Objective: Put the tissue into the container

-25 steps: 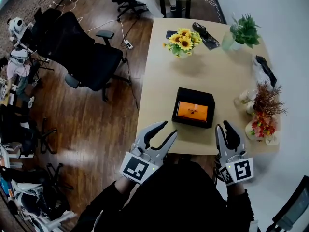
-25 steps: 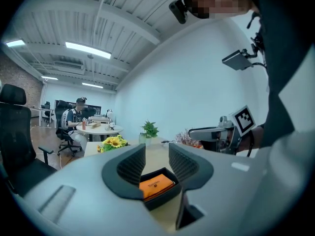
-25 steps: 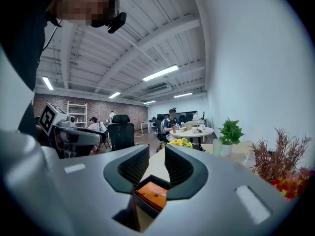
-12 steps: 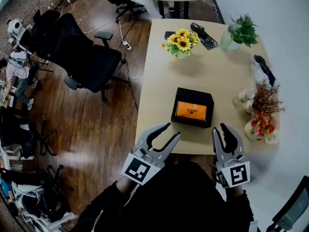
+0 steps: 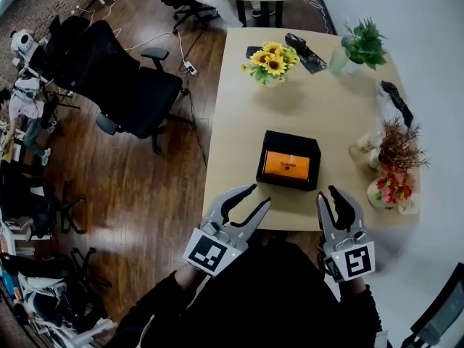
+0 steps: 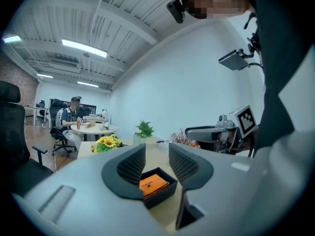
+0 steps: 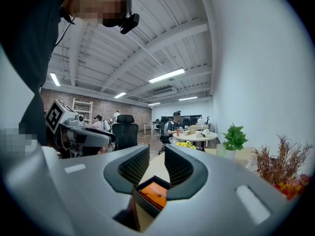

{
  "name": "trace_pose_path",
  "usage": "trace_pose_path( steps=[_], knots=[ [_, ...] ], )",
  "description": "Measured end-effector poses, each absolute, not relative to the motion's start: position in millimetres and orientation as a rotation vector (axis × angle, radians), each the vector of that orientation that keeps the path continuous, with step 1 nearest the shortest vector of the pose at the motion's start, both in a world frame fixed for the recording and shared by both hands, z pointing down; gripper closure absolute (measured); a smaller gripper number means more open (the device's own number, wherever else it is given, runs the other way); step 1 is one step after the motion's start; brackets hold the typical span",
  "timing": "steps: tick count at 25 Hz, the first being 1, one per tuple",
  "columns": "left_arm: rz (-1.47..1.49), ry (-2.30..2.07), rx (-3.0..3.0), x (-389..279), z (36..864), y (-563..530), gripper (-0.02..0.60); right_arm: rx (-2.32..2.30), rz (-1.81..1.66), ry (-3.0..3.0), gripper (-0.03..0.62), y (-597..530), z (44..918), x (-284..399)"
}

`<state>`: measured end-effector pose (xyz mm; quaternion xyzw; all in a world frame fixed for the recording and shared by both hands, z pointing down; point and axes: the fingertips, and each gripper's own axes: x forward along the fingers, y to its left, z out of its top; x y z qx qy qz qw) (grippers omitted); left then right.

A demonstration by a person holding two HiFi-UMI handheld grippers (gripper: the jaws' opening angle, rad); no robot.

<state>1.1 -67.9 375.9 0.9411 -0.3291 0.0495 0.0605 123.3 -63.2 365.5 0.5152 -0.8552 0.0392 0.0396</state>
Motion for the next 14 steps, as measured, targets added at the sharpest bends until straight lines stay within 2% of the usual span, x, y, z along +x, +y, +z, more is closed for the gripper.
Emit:
trace_pose_path(
  steps=[14],
  knots=[
    [0.169,-0.998,2.836,1.3,381.5,-70.9,0.451,1.557,0.134,-2.623,0.51,-66.4,369.3,122.1]
  ],
)
